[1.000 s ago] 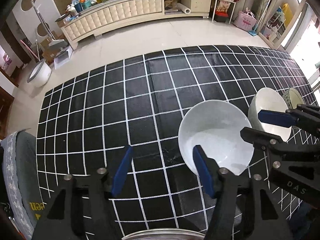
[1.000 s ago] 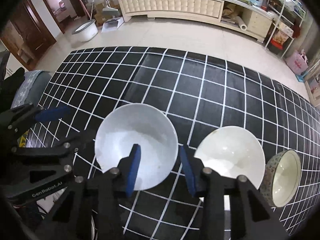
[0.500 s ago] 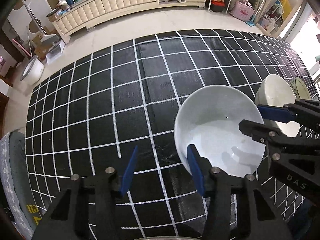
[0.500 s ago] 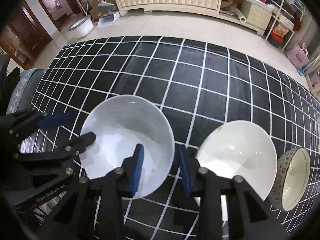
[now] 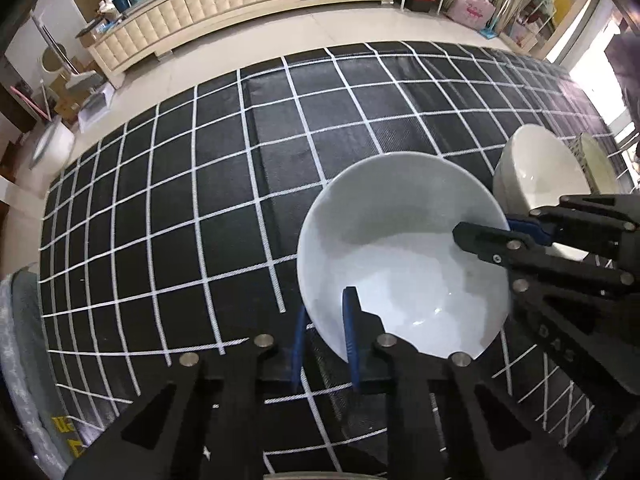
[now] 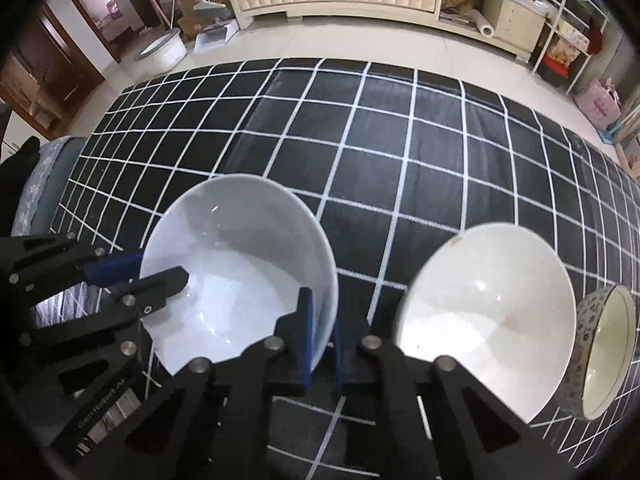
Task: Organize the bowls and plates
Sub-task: 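Grasp the white bowl rim with both grippers and lift it, then carry the white bowl with both grippers toward the plate stack, then lower the white bowl onto the plate stack and open both grippers, then grasp the second white bowl rim with both grippers and lift it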
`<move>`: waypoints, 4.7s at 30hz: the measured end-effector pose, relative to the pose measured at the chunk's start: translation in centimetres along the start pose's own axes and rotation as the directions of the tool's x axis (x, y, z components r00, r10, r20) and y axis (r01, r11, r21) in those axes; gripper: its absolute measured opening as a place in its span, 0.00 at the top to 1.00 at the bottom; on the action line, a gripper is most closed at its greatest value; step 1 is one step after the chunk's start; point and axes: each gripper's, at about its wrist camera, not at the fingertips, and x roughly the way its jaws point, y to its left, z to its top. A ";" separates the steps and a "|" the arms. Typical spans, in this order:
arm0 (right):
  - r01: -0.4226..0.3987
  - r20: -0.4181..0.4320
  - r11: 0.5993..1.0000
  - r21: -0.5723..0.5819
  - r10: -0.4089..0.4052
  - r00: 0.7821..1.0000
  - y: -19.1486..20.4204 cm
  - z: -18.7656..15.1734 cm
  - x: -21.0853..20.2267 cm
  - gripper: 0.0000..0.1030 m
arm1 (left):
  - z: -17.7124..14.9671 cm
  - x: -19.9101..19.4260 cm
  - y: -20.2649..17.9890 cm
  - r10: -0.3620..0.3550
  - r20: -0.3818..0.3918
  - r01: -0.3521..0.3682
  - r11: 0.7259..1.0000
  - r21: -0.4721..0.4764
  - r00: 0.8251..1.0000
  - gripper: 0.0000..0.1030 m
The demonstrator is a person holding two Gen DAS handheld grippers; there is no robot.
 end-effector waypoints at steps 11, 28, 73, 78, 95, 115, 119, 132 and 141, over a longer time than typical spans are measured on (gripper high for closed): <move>-0.029 0.018 0.998 0.057 0.028 0.999 -0.2 -3.9 -3.8 0.89 | -2.6 -3.6 -1.8 -0.009 0.023 0.008 1.000 0.021 1.000 0.89; -0.010 0.067 0.993 0.113 0.002 0.998 -0.6 -11.5 -11.5 0.90 | -10.1 -12.5 -8.3 -0.020 0.098 0.012 0.997 0.073 0.995 0.90; 0.006 -0.090 0.990 0.139 0.007 0.996 -0.1 -18.6 -5.6 0.89 | -16.9 -6.5 -11.8 0.016 -0.032 -0.013 0.995 0.096 0.999 0.90; 0.012 -0.087 0.992 0.127 -0.001 0.996 0.0 -18.7 -5.8 0.89 | -16.8 -6.4 -11.3 -0.003 -0.041 0.006 0.998 0.062 0.999 0.89; 0.142 -0.034 0.983 0.115 -0.139 0.990 -1.3 -19.2 -9.2 0.40 | -16.6 -10.1 -11.7 0.031 0.048 -0.034 0.997 0.063 0.998 0.57; 0.094 0.098 0.981 0.170 -0.112 0.989 -4.3 -12.5 -13.0 0.19 | -8.7 -13.9 -10.3 0.044 0.159 -0.051 0.998 0.041 0.986 0.27; 0.111 0.104 0.977 0.181 -0.131 0.986 -5.3 -10.5 -12.7 0.18 | -6.4 -13.5 -10.4 0.055 0.164 -0.065 0.996 0.057 0.985 0.27; 0.079 0.090 0.968 0.239 -0.103 0.991 -9.2 -5.5 -10.7 0.18 | 0.4 -9.6 -10.2 0.006 0.114 -0.014 0.997 0.070 0.993 0.27; 0.052 0.051 0.961 0.270 -0.068 0.996 -10.7 -3.9 -8.1 0.28 | 3.2 -6.3 -9.1 -0.063 0.073 0.063 0.998 0.007 0.995 0.27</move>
